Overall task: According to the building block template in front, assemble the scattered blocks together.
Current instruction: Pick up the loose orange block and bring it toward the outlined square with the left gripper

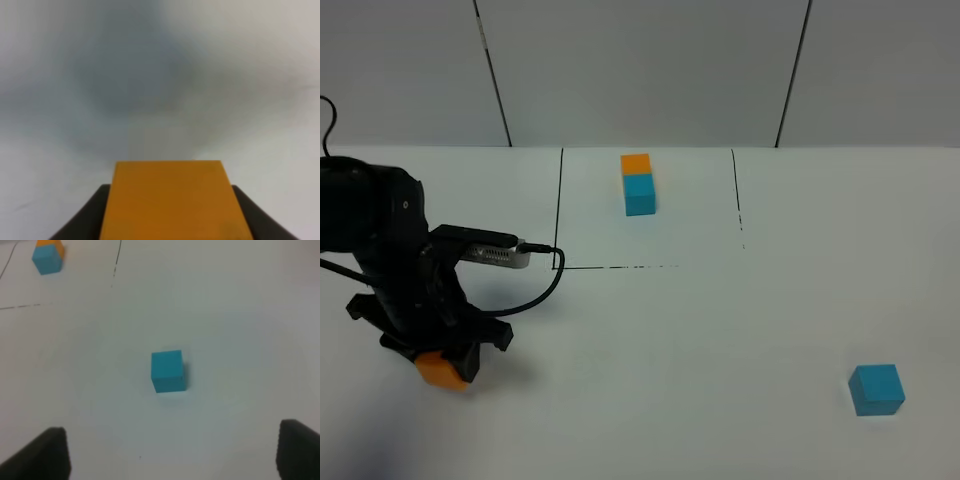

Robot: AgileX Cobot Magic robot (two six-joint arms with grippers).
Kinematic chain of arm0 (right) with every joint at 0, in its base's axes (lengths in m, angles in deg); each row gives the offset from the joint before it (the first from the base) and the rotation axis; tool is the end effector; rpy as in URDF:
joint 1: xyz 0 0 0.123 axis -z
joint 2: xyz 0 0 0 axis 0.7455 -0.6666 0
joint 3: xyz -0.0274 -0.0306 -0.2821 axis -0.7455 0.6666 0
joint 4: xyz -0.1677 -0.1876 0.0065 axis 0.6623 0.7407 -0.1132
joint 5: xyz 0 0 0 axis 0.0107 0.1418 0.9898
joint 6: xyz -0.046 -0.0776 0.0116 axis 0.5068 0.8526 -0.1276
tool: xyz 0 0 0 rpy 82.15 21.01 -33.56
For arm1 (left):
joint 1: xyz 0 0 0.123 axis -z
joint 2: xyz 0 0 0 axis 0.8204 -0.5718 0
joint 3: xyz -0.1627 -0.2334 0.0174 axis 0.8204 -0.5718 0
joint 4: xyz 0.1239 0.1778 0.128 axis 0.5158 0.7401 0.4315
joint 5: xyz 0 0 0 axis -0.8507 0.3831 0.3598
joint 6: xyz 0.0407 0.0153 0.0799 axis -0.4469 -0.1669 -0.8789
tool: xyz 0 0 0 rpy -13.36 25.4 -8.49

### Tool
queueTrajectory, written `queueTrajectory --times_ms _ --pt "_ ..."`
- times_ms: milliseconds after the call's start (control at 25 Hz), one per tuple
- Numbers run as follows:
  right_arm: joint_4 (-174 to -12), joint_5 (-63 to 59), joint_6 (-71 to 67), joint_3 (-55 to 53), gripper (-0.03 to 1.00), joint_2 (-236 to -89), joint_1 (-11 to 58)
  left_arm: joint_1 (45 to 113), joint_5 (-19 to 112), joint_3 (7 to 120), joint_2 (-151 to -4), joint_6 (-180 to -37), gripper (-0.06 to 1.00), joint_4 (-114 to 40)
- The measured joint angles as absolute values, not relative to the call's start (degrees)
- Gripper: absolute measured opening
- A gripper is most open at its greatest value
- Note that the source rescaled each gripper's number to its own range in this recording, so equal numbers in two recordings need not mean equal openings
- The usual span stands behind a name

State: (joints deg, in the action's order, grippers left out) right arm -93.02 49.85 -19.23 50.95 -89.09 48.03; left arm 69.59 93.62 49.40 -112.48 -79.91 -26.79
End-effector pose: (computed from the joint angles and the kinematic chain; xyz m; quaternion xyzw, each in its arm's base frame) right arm -0.0054 0.0110 0.2749 -0.0454 0.8512 0.0449 0.5209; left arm 0.3280 -0.0888 0.1531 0.1514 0.9881 -0.0236 0.0130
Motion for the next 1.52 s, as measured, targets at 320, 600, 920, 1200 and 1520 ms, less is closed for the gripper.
queueTrajectory --times_ms 320,600,920,1200,1520 --pt "-93.02 49.85 -19.23 50.95 0.66 -89.09 48.03 70.78 101.31 60.09 -112.38 -90.82 0.00 -26.64" --pt "-93.02 49.85 -19.23 50.95 0.66 -89.09 48.03 77.50 101.03 67.29 -112.31 -102.15 0.00 -25.59" --pt "-93.02 49.85 -19.23 50.95 0.66 -89.09 48.03 84.22 101.27 80.58 -117.13 -106.21 0.00 -25.53" --pt "-93.02 49.85 -19.23 50.95 0.66 -89.09 48.03 88.03 106.43 92.04 -127.00 -107.35 0.00 -25.53" --pt "-93.02 49.85 -19.23 50.95 0.66 -89.09 48.03 91.62 106.89 94.22 -133.93 -111.79 0.00 -25.34"
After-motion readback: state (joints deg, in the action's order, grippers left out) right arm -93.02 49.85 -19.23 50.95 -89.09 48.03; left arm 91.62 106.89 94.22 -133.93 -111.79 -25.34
